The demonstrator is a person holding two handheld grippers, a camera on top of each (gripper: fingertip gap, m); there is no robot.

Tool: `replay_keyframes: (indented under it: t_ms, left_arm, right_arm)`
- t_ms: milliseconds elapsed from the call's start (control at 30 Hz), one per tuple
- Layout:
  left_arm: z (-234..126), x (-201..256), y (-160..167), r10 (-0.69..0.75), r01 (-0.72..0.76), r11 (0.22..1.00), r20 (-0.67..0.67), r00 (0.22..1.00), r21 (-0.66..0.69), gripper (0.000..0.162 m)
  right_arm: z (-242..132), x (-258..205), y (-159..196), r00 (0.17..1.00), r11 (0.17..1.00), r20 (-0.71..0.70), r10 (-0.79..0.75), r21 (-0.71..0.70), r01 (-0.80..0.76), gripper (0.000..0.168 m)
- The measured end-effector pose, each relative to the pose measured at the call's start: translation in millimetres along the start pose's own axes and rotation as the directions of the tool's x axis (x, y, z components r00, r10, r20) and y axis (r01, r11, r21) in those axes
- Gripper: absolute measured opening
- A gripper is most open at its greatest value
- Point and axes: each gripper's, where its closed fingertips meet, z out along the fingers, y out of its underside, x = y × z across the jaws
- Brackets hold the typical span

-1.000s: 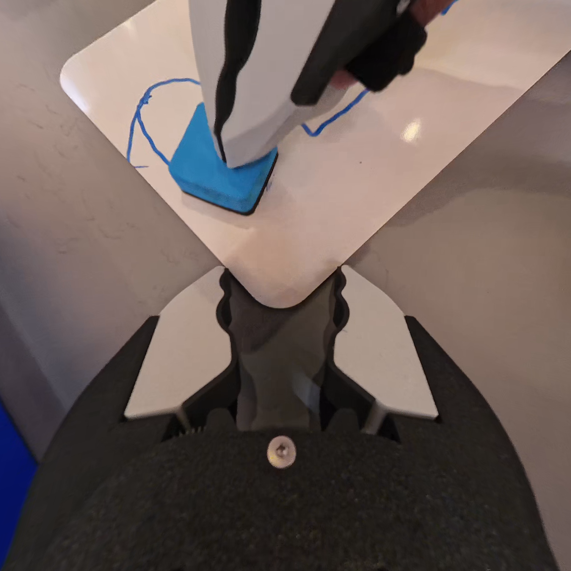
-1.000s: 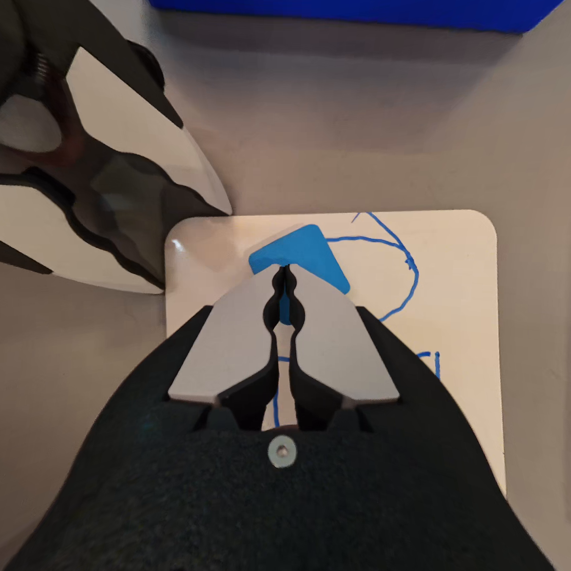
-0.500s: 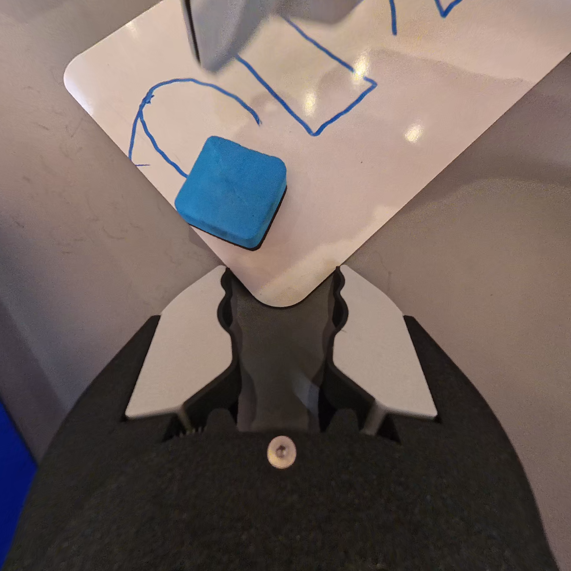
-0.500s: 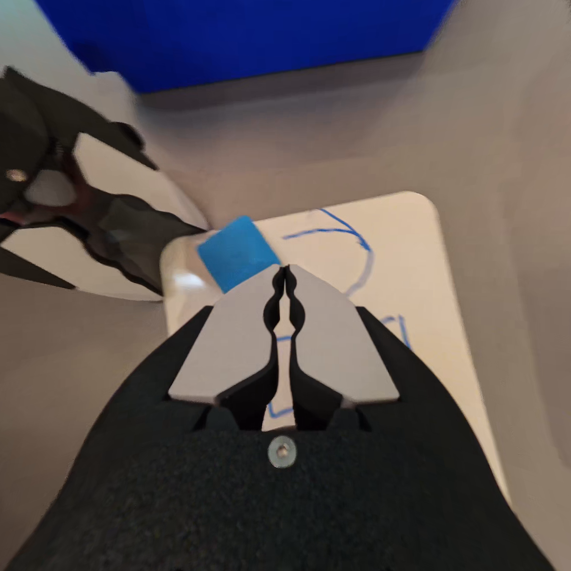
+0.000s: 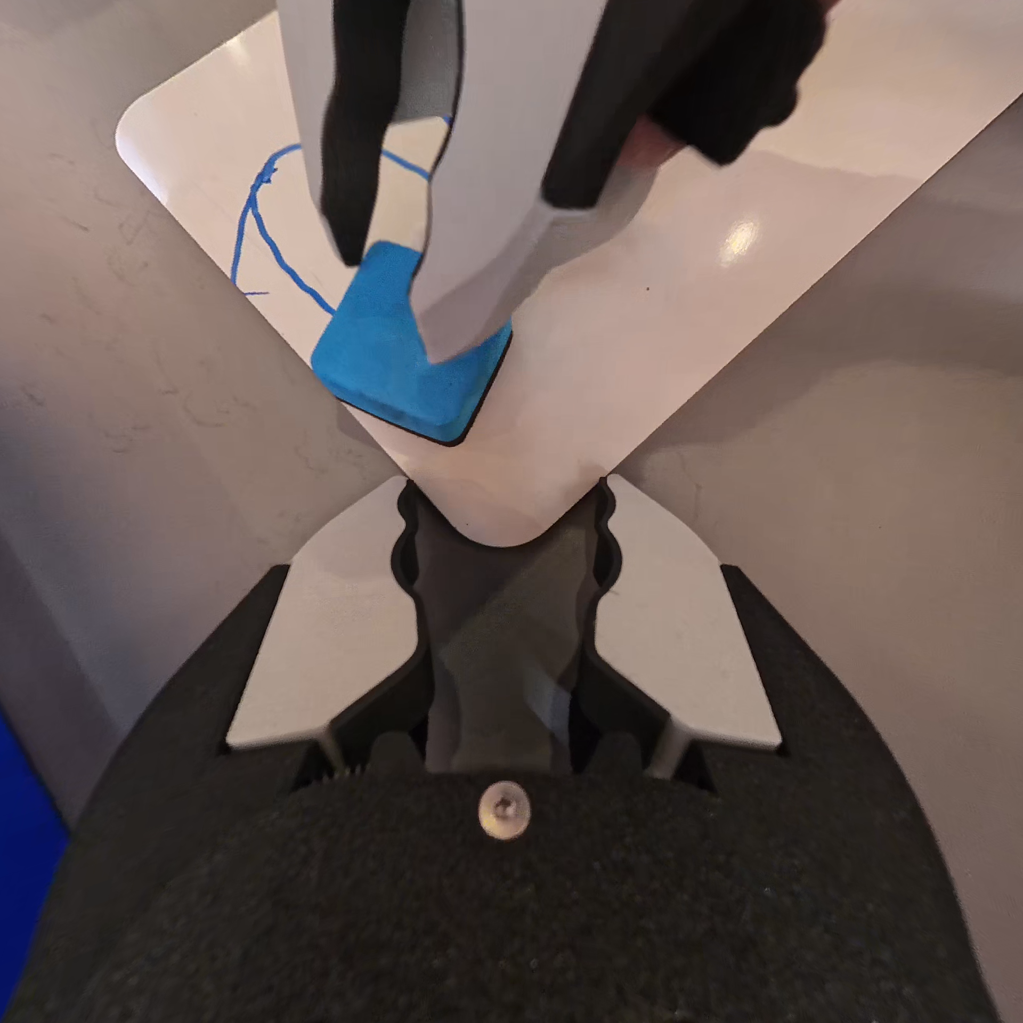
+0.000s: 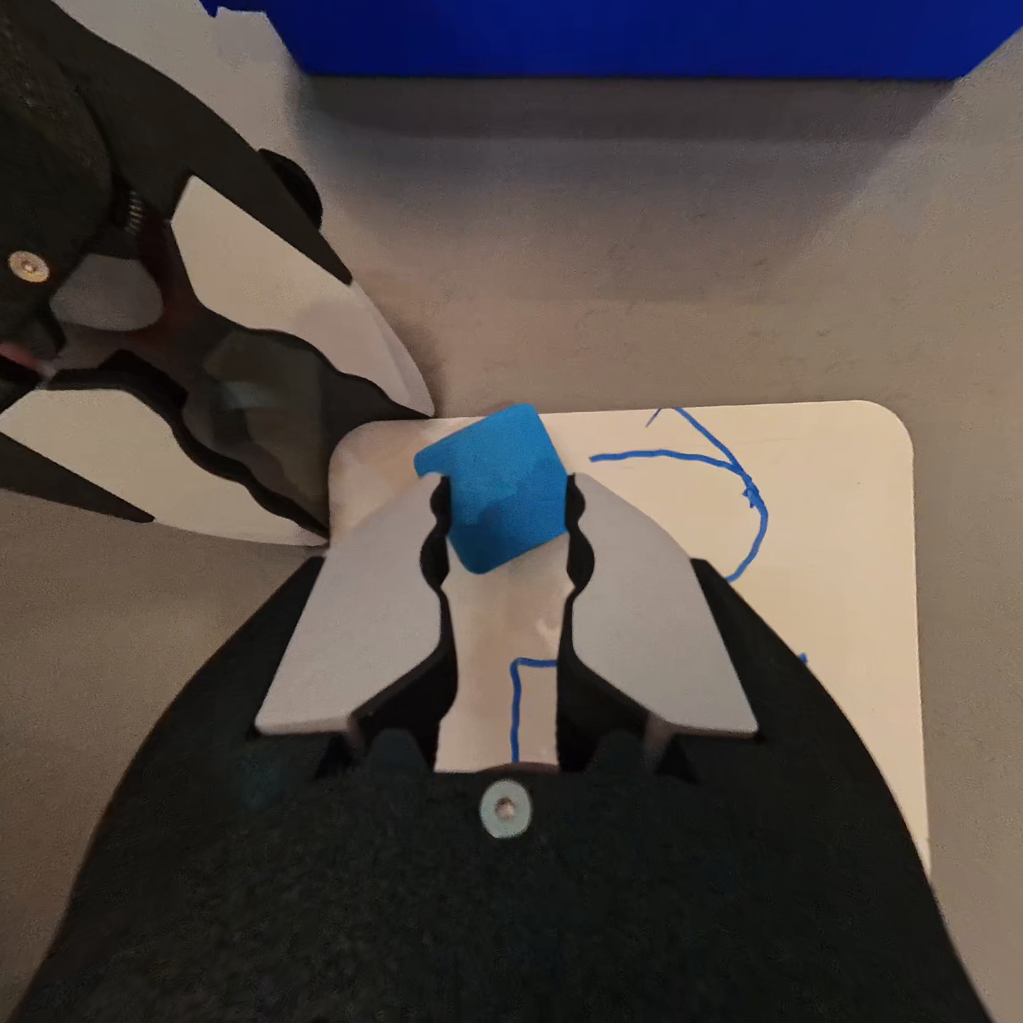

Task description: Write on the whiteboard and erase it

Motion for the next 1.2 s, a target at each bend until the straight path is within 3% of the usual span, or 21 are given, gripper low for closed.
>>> replay_keyframes:
  t_ms: [67,133,267,433,567,633,733,867,1033,1100,1200]
  left_arm:
    - [0,0,0,-0.001,0.001,1.0,0.0,1.0,0.006,0.061]
    - [0,0,0,0.001,-0.001,1.0,-0.001,1.0,0.006,0.061]
    - [0,0,0,0.003,-0.003,1.0,-0.005,1.0,-0.002,0.061]
    - [-7,6,-11,0.013,-0.011,0.999,-0.033,0.999,0.053,0.062]
    - [-2,2,-8,0.055,-0.055,0.998,-0.008,0.998,0.01,0.038]
    - [1,0,-7,0.026,-0.026,1.0,-0.008,1.0,-0.003,0.015]
    - [0,-2,-5,0.026,-0.027,0.999,-0.022,0.999,-0.028,0.0]
    - [0,-3,-5,0.006,-0.007,0.999,-0.021,1.0,-0.046,0.0]
    - [0,-9,-3,0.025,-0.023,0.996,0.017,1.0,-0.092,0.0]
    - [0,-9,-4,0.019,-0.017,0.995,0.017,1.0,-0.094,0.0]
    - [0,-9,-4,0.012,-0.012,0.995,0.001,1.0,-0.096,0.0]
  right_arm:
    - [-2,-1,3,0.999,0.999,0.004,-0.039,-0.004,0.039,0.056]
    - [0,0,7,0.991,0.991,-0.039,-0.13,-0.035,0.128,0.061]
    - [12,-5,14,0.985,0.982,-0.008,-0.173,-0.078,0.172,0.055]
    - [10,5,16,0.996,0.995,-0.039,-0.076,-0.069,0.073,0.054]
    - [9,9,17,0.999,0.999,-0.044,-0.015,-0.044,0.013,0.054]
    - [10,9,18,0.999,0.999,-0.049,-0.02,-0.043,0.018,0.054]
    - [8,10,20,0.997,0.997,-0.067,-0.04,-0.068,0.036,0.054]
    - [-1,32,26,0.994,0.998,-0.109,0.007,-0.066,-0.014,0.054]
    - [-15,91,43,0.964,0.986,-0.229,0.133,-0.071,-0.153,0.054]
    - [-8,94,40,0.964,0.982,-0.211,0.161,-0.06,-0.177,0.053]
    - [6,62,22,0.988,0.993,-0.149,0.044,-0.105,-0.06,0.053]
